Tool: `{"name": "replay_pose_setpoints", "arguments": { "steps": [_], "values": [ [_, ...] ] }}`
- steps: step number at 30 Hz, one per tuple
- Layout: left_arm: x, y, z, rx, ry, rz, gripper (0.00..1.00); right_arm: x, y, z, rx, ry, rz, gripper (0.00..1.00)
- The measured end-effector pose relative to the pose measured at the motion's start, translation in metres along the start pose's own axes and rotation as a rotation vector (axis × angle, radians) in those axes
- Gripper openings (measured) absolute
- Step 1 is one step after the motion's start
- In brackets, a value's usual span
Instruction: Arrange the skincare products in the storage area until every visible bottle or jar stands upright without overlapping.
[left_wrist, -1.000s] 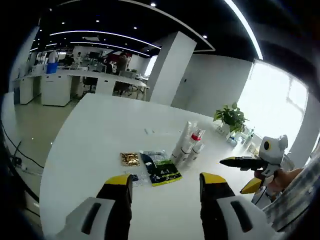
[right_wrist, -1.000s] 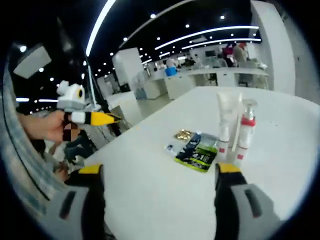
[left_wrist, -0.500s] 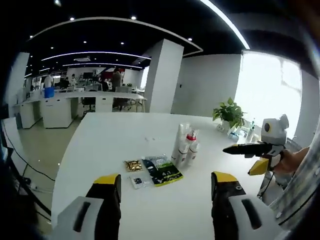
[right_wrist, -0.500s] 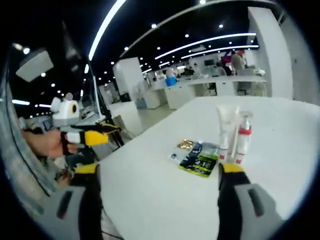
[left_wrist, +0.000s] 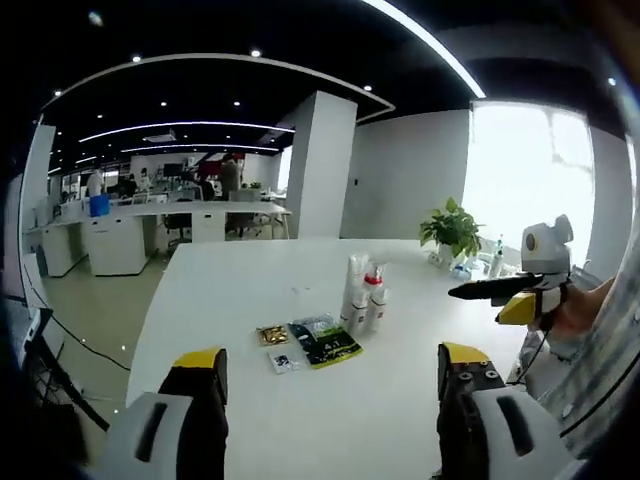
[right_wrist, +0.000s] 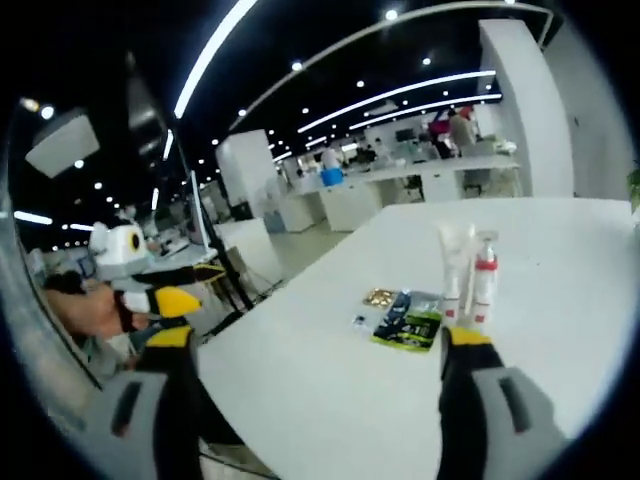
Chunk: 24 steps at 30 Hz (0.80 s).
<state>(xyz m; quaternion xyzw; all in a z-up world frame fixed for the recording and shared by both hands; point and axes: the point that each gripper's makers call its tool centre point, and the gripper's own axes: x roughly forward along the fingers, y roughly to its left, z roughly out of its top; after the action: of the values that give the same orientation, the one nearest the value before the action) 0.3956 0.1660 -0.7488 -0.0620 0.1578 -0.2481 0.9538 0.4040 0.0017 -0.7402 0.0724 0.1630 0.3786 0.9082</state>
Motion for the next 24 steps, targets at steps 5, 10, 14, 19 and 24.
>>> {"name": "replay_pose_setpoints", "arguments": {
  "steps": [5, 10, 14, 19, 24],
  "values": [
    [-0.02, -0.016, 0.005, -0.022, -0.05, -0.024, 0.91, -0.024, 0.026, 0.018, -0.083, -0.136, 0.011, 0.99],
    [-0.044, -0.038, -0.011, 0.042, -0.058, -0.053, 0.96, -0.05, 0.045, -0.003, -0.076, -0.128, -0.019, 0.99],
    [-0.058, -0.049, -0.013, 0.027, -0.093, -0.067, 1.0, -0.061, 0.052, -0.024, -0.038, -0.07, -0.037, 0.99],
    [-0.076, -0.058, -0.022, 0.065, -0.091, -0.068, 1.0, -0.075, 0.061, -0.031, -0.029, -0.047, -0.056, 0.99],
    [-0.091, -0.056, -0.028, 0.063, -0.088, -0.051, 1.0, -0.083, 0.065, -0.034, -0.023, -0.042, -0.065, 0.99]
  ]
}}
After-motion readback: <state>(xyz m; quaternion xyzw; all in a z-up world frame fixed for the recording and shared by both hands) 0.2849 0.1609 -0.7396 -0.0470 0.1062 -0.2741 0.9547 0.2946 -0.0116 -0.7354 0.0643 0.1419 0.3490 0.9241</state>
